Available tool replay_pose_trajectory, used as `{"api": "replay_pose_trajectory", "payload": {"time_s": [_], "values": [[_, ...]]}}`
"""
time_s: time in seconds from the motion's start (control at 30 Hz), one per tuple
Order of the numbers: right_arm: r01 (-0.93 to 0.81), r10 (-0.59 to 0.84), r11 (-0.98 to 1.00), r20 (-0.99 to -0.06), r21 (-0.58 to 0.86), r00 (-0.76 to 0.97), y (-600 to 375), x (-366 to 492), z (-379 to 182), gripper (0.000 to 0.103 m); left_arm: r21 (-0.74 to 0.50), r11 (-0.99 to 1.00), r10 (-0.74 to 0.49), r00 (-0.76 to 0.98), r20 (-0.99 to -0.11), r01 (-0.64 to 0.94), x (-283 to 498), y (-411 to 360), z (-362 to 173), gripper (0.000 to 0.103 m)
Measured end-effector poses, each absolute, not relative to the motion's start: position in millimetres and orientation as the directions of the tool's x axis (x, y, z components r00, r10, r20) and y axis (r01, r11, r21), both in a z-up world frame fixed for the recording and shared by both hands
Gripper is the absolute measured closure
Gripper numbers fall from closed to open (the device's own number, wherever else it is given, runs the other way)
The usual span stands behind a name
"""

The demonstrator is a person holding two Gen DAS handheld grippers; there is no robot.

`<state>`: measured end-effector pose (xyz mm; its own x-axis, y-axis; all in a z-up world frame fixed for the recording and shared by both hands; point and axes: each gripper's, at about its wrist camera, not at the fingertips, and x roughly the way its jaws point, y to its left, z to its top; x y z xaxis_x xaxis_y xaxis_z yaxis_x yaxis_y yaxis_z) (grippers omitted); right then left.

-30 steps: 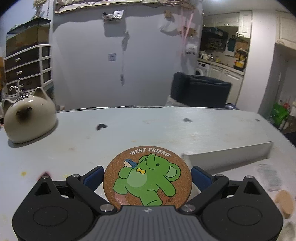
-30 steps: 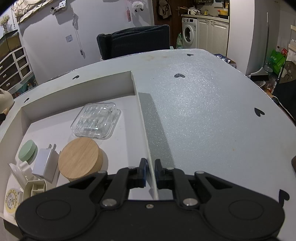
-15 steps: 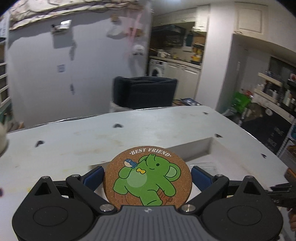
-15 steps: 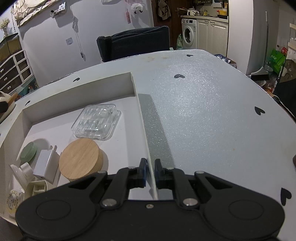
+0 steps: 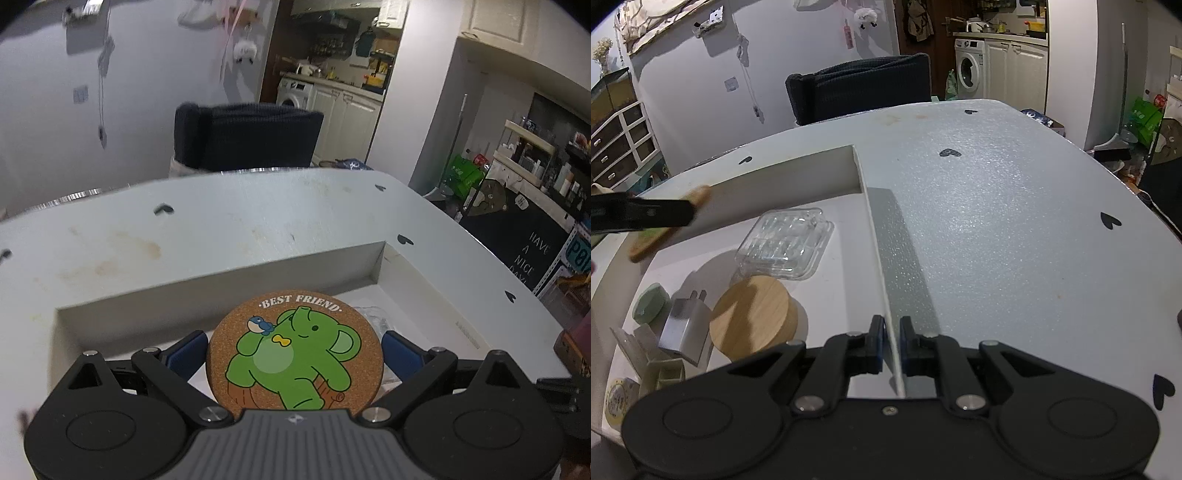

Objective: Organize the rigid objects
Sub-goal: 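Carry the cork coaster into the tray beside the blister pack and release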

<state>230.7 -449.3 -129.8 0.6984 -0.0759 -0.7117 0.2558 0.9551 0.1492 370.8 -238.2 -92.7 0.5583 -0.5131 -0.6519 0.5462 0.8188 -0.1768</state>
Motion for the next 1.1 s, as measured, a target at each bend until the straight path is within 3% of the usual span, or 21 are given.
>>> {"api": "replay_pose_trajectory", "payload": {"time_s": [0.7,1.1], "values": [[0.241,-0.053,0.955,-0.704,0.171,0.708,-454.2,228.8,-130.2,0.092,-0.184,0.866,-0.429,0.501,-0.752,0.465,400.8,-235.9,-121.3,0.004],[0.242,-0.051,0.955,-0.706,0.173,0.706,-454.6,229.3,-130.1,0.092,-0.171,0.859,-0.431,0.502,-0.75,0.482,387.6,-235.5,-109.9,0.0]]}}
